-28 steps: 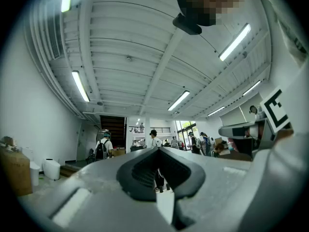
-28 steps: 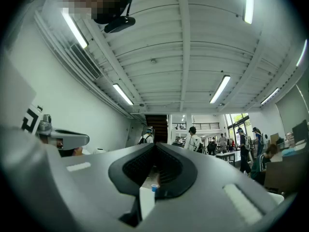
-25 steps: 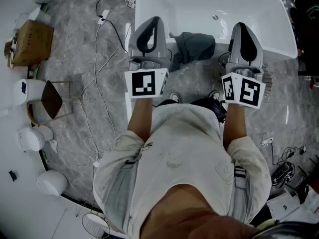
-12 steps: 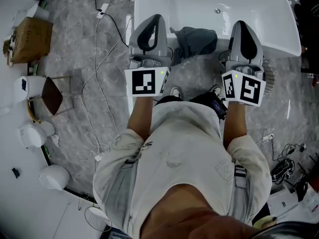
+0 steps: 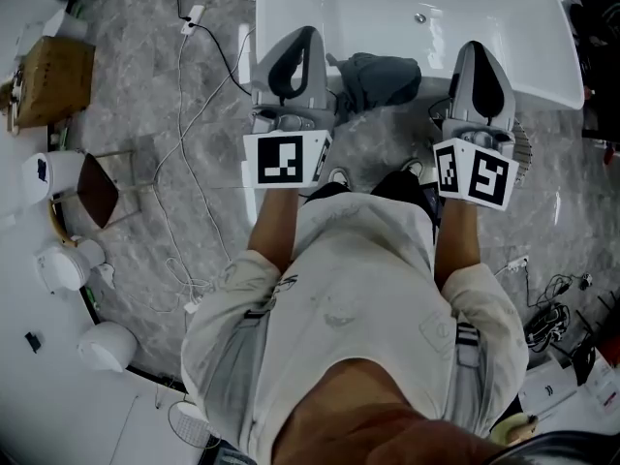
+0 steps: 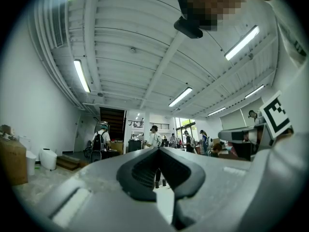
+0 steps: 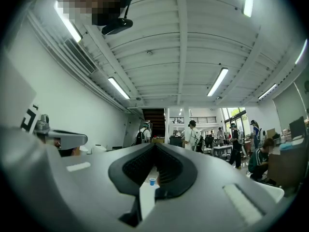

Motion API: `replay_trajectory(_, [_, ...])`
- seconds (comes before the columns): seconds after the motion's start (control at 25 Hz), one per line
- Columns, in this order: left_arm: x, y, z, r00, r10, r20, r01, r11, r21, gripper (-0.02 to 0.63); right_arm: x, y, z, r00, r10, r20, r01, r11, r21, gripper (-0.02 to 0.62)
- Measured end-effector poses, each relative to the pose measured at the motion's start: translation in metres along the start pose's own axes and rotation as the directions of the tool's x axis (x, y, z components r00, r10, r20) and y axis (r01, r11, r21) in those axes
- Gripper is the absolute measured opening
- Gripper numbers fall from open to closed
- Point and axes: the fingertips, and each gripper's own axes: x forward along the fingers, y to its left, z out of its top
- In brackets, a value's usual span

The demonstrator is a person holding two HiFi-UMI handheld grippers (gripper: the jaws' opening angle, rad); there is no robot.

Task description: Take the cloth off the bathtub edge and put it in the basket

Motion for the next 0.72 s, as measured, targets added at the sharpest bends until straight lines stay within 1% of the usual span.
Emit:
replay_trajectory(0.16, [-0.009, 0.005, -0.001, 1.0, 0.0, -0.019, 0.0, 1.0, 0.005, 0.0, -0.007, 0.008, -0.004, 1.0, 0.002, -0.013, -0.001, 1.0, 0.03, 0.002])
replay_trajectory(0.32, [-0.021, 0.016, -0.004, 0.999, 0.023, -0.037, -0.024, 1.0, -0.012, 0.0, -0.012, 0.026, -0.004, 0.999, 0.049, 0.005, -0.05, 0.997, 0.058, 0.003])
replay_trajectory(0.44, [-0.031, 0.024, -0.004, 0.998, 0.047, -0.048, -0.047, 0.999, -0.001, 0.0, -0.012, 0.036, -0.004, 0.997, 0.075, 0.013, -0.076, 0.995, 0.066, 0.003])
replay_trajectory(0.64, [-0.037, 0.029, -0.002, 0.997, 0.076, -0.031, -0.076, 0.997, 0.021, 0.0, -0.006, 0.046, -0.001, 0.993, 0.12, 0.022, -0.121, 0.989, 0.082, 0.003])
replay_trajectory(0.72, [-0.034, 0.021, -0.002, 0.998, 0.062, -0.024, -0.061, 0.998, 0.027, 0.0, -0.004, 0.046, -0.002, 0.99, 0.138, 0.026, -0.14, 0.985, 0.099, 0.003])
